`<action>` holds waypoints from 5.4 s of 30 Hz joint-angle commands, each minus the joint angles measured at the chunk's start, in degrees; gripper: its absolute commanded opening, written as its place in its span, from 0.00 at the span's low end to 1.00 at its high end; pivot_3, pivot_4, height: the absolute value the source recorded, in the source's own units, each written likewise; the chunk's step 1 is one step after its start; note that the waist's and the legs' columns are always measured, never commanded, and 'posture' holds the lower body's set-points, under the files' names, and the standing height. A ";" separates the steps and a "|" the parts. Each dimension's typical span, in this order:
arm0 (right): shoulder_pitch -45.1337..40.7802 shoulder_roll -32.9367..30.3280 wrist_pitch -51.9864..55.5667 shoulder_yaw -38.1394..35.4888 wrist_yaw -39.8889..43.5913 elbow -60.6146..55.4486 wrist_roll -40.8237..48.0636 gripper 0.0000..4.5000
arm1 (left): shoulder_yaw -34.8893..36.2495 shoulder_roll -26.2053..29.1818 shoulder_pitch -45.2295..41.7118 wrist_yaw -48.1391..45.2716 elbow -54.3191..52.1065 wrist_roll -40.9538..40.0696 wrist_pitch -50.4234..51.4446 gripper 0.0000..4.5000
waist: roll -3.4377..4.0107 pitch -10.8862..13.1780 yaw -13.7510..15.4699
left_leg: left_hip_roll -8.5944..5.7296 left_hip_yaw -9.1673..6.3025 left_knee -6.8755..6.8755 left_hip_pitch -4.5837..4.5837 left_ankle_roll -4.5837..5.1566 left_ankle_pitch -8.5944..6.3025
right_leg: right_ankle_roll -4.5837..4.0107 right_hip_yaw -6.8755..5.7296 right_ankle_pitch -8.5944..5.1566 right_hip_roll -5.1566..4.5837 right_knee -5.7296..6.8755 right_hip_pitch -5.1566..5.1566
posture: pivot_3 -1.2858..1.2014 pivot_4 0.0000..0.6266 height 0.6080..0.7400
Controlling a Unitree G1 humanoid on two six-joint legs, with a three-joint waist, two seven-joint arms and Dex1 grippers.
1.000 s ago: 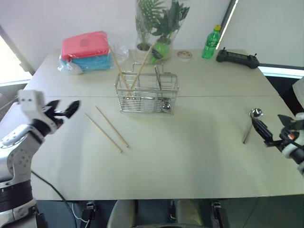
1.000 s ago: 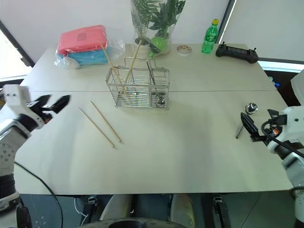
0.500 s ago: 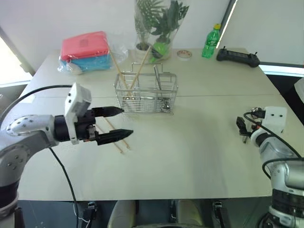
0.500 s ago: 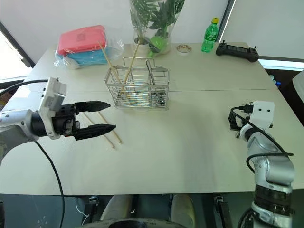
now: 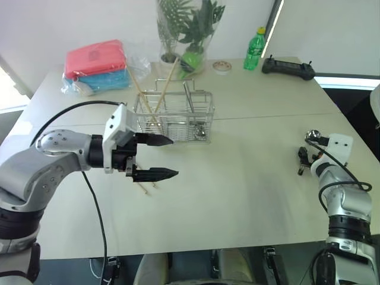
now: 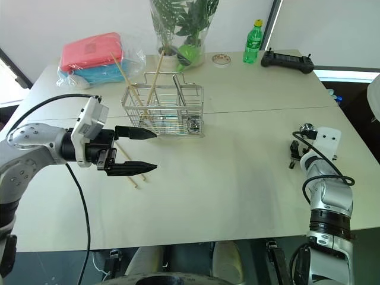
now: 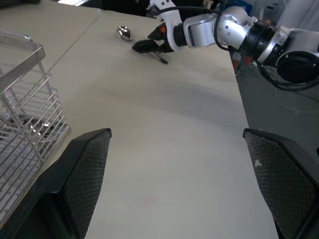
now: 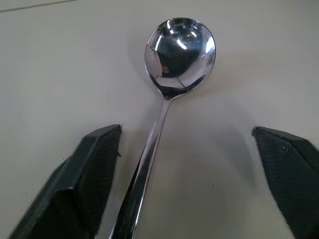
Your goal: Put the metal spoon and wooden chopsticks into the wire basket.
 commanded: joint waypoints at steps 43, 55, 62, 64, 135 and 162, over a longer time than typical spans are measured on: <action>-32.42 30.19 -31.78 23.91 7.61 -4.66 -1.70 0.01 | 9.51 -6.43 -3.26 15.71 3.42 -0.15 -1.26 1.00 | 0.06 0.17 -0.50 | 0.13 -0.24 -0.10 0.10 -0.01 0.02 | 0.21 0.29 0.14 0.45 0.24 -0.15 | 0.52 0.24 0.72; -35.53 34.49 -47.54 25.67 6.01 14.91 -9.70 0.01 | 11.23 -5.19 -3.02 17.26 1.93 -1.62 0.44 1.00 | 0.06 0.17 -0.57 | 0.13 -0.27 -0.11 0.10 -0.05 0.04 | 0.20 0.30 0.14 0.46 0.24 -0.15 | 0.52 0.24 0.72; -37.51 34.53 -50.36 23.75 5.00 20.62 -9.37 0.37 | 11.78 -4.87 -3.22 17.88 1.87 -2.20 0.90 1.00 | 0.07 0.17 -0.62 | 0.13 -0.30 -0.12 0.10 -0.07 0.06 | 0.14 0.32 0.11 0.50 0.24 -0.15 | 0.52 0.24 0.72; -37.85 34.31 -50.45 23.39 4.53 21.05 -9.51 0.56 | 11.79 -4.89 -3.45 17.94 2.02 -2.25 0.97 1.00 | 0.06 0.17 -0.60 | 0.13 -0.31 -0.12 0.10 -0.07 0.06 | 0.14 0.32 0.11 0.50 0.25 -0.15 | 0.52 0.24 0.72; 8.57 -19.66 -2.94 13.03 48.03 -50.96 23.27 0.99 | 49.21 -39.71 -25.81 109.92 19.96 16.78 47.11 1.00 | -1.14 0.46 1.42 | 0.06 -0.66 -0.14 0.23 -0.70 0.36 | 0.23 0.34 0.11 0.62 0.10 0.26 | 0.52 0.24 0.72; 11.68 -18.17 0.03 10.27 35.81 -57.71 27.20 1.00 | 35.50 -31.48 -34.38 89.47 62.88 34.84 26.15 0.94 | -0.90 0.30 2.89 | 0.04 -0.67 -0.09 0.32 -0.83 0.44 | 0.24 0.32 0.00 0.61 0.09 0.37 | 0.52 0.24 0.72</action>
